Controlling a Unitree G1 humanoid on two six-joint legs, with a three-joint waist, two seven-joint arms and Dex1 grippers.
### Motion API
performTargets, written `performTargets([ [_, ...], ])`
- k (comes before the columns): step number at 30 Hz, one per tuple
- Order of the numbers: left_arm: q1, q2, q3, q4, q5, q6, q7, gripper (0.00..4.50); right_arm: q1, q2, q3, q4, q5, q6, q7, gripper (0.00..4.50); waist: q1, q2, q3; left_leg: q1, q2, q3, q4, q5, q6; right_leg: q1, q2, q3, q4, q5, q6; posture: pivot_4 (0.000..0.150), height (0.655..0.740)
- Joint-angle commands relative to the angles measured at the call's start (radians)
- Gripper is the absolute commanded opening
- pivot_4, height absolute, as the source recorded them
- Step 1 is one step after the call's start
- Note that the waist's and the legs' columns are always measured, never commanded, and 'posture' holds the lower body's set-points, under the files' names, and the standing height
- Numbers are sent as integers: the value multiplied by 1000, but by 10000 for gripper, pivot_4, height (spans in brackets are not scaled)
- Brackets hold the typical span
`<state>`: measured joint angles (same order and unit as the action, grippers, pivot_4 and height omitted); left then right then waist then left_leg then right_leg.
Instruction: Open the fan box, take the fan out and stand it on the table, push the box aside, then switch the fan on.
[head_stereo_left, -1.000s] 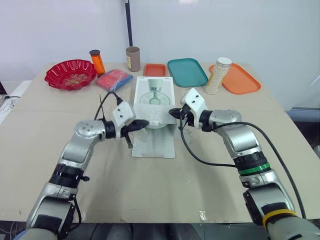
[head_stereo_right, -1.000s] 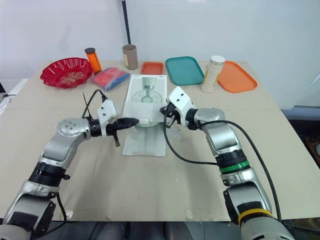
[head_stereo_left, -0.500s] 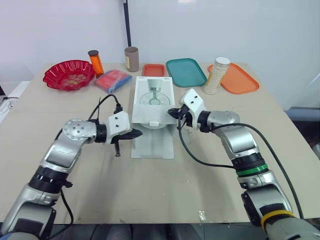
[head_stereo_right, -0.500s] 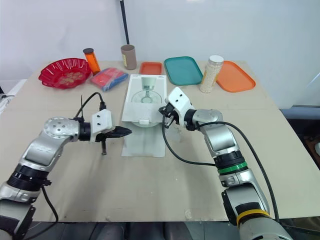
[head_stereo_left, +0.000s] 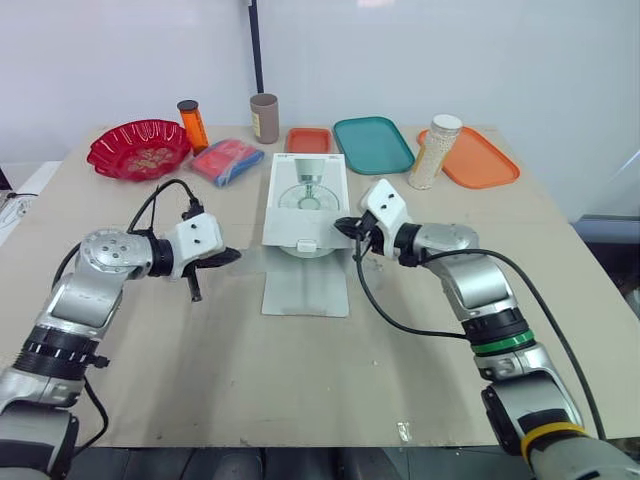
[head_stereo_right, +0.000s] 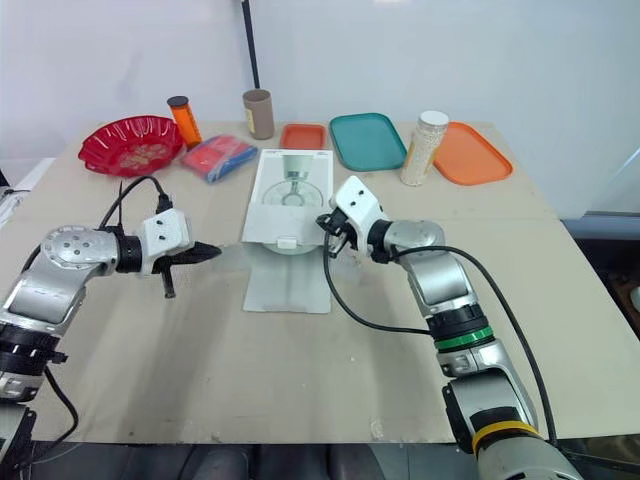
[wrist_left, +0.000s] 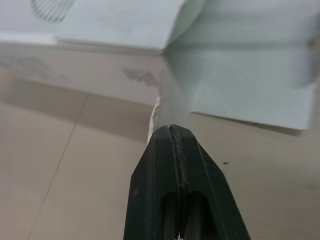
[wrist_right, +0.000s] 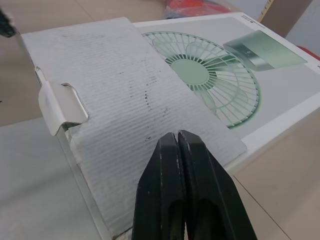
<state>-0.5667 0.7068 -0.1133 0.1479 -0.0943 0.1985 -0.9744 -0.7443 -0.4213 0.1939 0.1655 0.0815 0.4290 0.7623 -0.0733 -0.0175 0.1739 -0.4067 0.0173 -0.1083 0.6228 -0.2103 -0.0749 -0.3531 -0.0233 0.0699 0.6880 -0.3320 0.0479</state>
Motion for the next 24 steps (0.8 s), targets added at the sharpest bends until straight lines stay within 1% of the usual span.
performTargets([
  [1,-14,-75,46,33,-26,7,88,0,27,-7,24,15,-11,24,23,539,-1,0,0,0,0,0,0,0,0,0,0,0,0,0,0,1500,7400],
  [6,-1,-183,96,53,-67,35,189,0,31,-18,22,0,-10,35,30,539,-1,0,0,0,0,0,0,0,0,0,0,0,0,0,0,1500,7400],
  [11,11,-236,144,40,-107,67,258,0,36,-27,20,-16,-7,46,36,539,0,0,0,0,0,0,0,0,0,0,0,0,0,0,0,1500,7400],
  [16,49,-277,159,1,-168,100,248,0,43,-31,24,-28,-10,58,41,539,-1,0,0,0,0,0,0,0,0,0,-1,0,0,0,0,1500,7400],
  [24,40,-333,132,38,-186,96,247,0,47,-45,25,-35,-10,67,53,539,1,-1,0,0,0,0,1,0,0,0,-1,0,0,0,0,1500,7400],
])
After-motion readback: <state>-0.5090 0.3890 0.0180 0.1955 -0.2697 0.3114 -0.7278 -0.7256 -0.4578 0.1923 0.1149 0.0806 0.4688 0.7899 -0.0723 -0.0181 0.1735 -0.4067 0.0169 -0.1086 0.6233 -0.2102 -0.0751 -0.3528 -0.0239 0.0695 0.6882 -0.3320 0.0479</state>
